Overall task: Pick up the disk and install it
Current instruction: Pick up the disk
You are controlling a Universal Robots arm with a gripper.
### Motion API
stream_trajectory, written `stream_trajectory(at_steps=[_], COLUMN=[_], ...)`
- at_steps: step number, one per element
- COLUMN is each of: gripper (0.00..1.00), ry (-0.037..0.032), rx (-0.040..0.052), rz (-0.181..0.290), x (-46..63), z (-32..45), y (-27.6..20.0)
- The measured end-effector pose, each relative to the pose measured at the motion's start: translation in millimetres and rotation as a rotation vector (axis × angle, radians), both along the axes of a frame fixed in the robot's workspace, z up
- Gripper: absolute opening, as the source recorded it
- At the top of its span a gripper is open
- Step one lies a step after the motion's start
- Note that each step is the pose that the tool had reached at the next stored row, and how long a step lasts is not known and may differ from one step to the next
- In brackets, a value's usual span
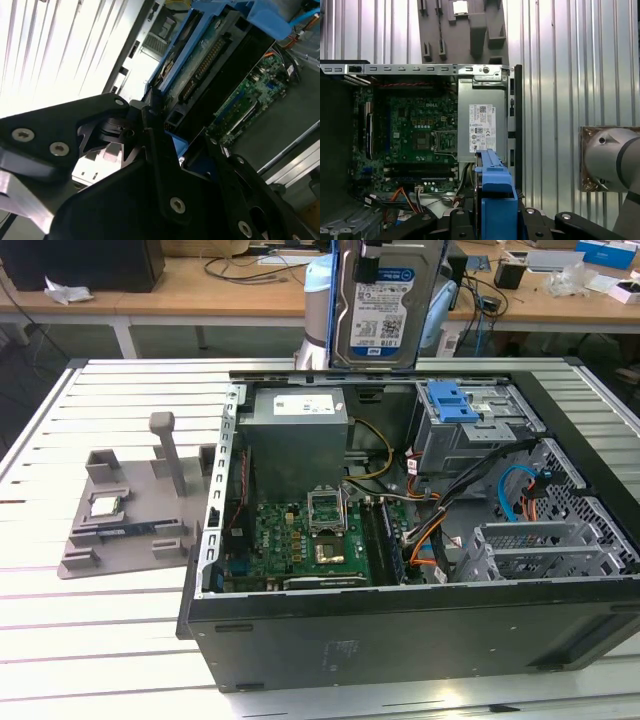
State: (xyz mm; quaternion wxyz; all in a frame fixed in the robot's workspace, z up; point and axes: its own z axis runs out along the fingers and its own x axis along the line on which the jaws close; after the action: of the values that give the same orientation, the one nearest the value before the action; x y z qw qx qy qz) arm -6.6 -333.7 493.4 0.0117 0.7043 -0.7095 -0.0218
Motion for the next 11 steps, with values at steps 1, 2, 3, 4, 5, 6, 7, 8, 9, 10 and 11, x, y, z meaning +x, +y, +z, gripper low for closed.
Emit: stream_trajectory(at_steps=[1,2,3,4,5,6,7,8,9,10,11], gripper=[0.37,0.37,0.37,0.37,0.37,0.37,0.37,0.37,0.37,0.37,0.37], ry=[0.0,0.0,0.0,-0.0001,0.0,0.0,0.0,0.0,0.0,0.0,0.0], rx=[0.0,0.0001,0.0,0.0001,0.0,0.0,0.0,0.0001,0.0001,0.0,0.0001], rz=[0.0,0.0,0.0,0.0,0.0,0.0,0.0,0.0,0.0,0.0,0.0], x=[0.0,0.0,0.0,0.0,0.0,0.0,0.0,0.0,0.0,0.0,0.0], z=[-0.6,-0.9,-1.0,-1.1,-1.2,-1.3,-1.3,-1.6,-1.7,-1.8,-1.9], y=[-7.8,-12.2,-16.2,-19.2,-21.9,-25.1,-27.3,-32.1,-34.6,-36.9,-38.9])
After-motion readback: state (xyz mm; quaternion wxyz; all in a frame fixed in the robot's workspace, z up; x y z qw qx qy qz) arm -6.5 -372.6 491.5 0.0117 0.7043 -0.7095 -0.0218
